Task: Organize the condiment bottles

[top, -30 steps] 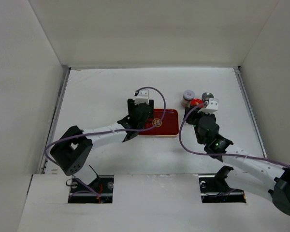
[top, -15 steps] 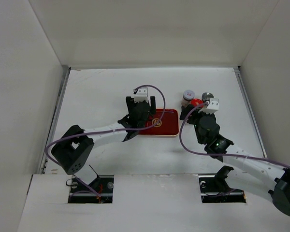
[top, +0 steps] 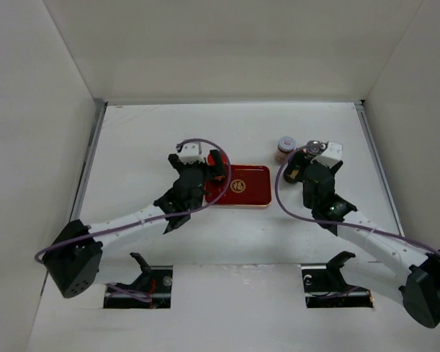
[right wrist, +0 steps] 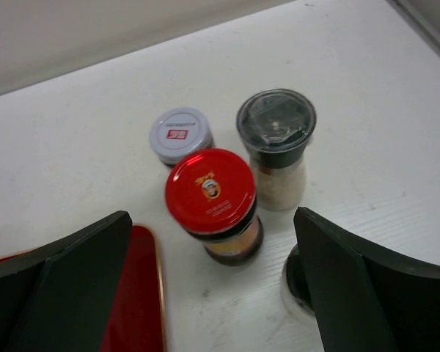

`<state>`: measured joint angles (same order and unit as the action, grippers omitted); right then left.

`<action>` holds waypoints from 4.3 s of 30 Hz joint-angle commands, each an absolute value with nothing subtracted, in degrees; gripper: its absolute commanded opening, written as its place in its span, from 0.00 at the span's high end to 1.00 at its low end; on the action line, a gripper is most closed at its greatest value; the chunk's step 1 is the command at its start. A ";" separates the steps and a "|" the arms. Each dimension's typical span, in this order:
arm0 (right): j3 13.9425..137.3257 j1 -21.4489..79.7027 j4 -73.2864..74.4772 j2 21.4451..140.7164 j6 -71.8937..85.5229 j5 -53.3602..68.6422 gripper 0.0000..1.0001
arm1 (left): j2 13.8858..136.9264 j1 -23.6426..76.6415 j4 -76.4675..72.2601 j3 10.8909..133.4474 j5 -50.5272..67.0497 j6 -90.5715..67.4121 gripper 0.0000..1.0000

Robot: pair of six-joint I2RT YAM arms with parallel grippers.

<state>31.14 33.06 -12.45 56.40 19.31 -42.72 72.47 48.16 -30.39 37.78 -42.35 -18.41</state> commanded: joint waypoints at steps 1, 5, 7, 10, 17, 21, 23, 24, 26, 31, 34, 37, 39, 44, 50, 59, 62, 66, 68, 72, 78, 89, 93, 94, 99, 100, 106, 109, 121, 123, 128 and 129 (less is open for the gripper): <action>38.21 30.11 -7.66 60.19 18.73 -43.95 0.00 | 65.94 48.38 -35.24 30.96 -44.03 -21.43 0.04; 42.71 27.20 -4.31 64.07 17.05 -39.31 0.00 | 56.80 46.80 -34.11 21.82 -43.24 -28.82 0.04; 43.94 26.24 -3.43 65.38 16.70 -36.14 0.00 | 53.02 46.01 -33.31 19.09 -43.07 -29.35 0.04; 46.23 25.27 -0.44 67.85 17.05 -33.58 0.00 | 48.00 43.99 -30.69 16.00 -42.80 -29.53 0.04; 50.45 25.00 4.48 72.15 17.31 -30.94 0.00 | 46.23 42.49 -28.47 13.54 -41.40 -30.23 0.04; 51.24 24.66 5.01 74.61 17.58 -30.50 0.00 | 46.32 42.14 -29.09 12.74 -41.31 -30.59 0.04; 51.68 24.30 5.18 75.84 17.40 -30.67 0.00 | 46.06 42.05 -29.09 12.39 -41.13 -30.59 0.04; 51.94 24.13 5.36 76.46 17.32 -30.93 0.00 | 46.05 42.05 -29.27 12.22 -41.05 -30.59 0.04; 52.56 23.25 5.45 77.60 17.40 -31.20 0.00 | 45.97 41.88 -29.71 12.13 -41.04 -30.59 0.04; 53.44 22.90 5.19 80.42 17.58 -29.97 0.00 | 45.70 42.06 -30.50 11.60 -40.78 -30.67 0.04; 53.35 22.72 4.57 81.21 18.37 -28.04 0.02 | 45.44 42.05 -30.67 11.43 -40.69 -30.67 0.04; 53.53 22.72 4.57 81.12 18.46 -27.42 0.09 | 45.96 41.71 -31.03 11.51 -40.69 -30.67 0.04; 53.61 22.37 4.39 81.12 18.81 -26.72 0.17 | 46.23 41.53 -31.02 11.60 -40.69 -30.67 0.04; 53.09 22.63 2.73 78.32 19.33 -27.07 0.38 | 45.88 41.09 -31.38 11.51 -40.61 -30.67 0.04; 52.91 23.68 2.81 72.08 19.51 -29.09 0.40 | 43.86 40.56 -31.29 10.20 -40.61 -30.67 0.04; 56.86 36.76 0.80 71.97 18.81 -31.55 0.39 | 45.35 39.51 -32.34 10.28 -40.95 -30.67 0.04; 58.35 40.99 -4.73 76.27 19.16 -31.38 0.40 | 45.62 39.33 -32.34 10.28 -41.22 -30.85 0.03; 63.62 43.37 -7.12 82.86 18.81 -31.20 0.39 | 44.48 38.72 -32.08 9.58 -42.71 -30.85 0.00; 66.61 44.60 -6.51 85.85 18.20 -31.64 0.39 | 44.03 38.54 -32.34 8.88 -42.45 -30.85 0.00; 69.17 45.39 -7.03 90.60 17.14 -32.87 0.38 | 44.47 37.92 -32.34 9.05 -41.84 -30.85 0.00; 69.43 46.01 -8.00 94.30 16.35 -34.80 0.37 | 43.77 38.36 -32.34 8.79 -41.40 -30.85 0.00; 68.38 46.01 -7.56 93.61 18.19 -34.98 0.08 | 44.39 37.92 -32.61 9.05 -40.34 -30.85 0.00; 66.10 44.96 -5.02 88.08 18.54 -35.24 0.01 | 43.07 38.72 -32.08 8.96 -41.04 -30.85 0.00; 65.05 44.26 -4.57 86.41 18.89 -35.16 0.01 | 42.89 38.54 -32.08 8.96 -40.78 -30.85 0.00; 59.60 37.68 -5.18 81.83 19.16 -34.11 0.10 | 43.85 38.63 -32.61 9.05 -40.70 -30.85 0.00; 58.89 36.09 -5.45 81.74 19.60 -33.67 0.19 | 44.29 38.54 -32.69 9.05 -40.43 -30.85 0.00; 61.16 28.71 -3.52 87.00 18.28 -33.49 0.49 | 45.97 38.36 -34.19 9.40 -40.08 -30.85 0.00; 63.19 26.15 -1.76 89.56 18.10 -34.19 0.20 | 45.00 38.89 -33.84 9.05 -39.99 -30.76 0.00; 68.02 22.10 -1.76 99.22 18.63 -28.83 0.03 | 45.44 38.45 -34.19 8.79 -39.55 -30.85 0.00; 69.51 22.10 -1.15 100.98 18.20 -29.09 0.04 | 45.88 38.97 -34.28 8.88 -39.55 -30.85 0.00; 70.05 21.49 -1.49 102.83 18.54 -29.35 0.24 | 45.70 38.45 -34.28 8.79 -39.55 -30.85 0.00; 70.05 21.66 -1.49 103.01 18.37 -29.36 0.24 | 45.70 38.54 -34.28 8.79 -39.55 -30.85 0.00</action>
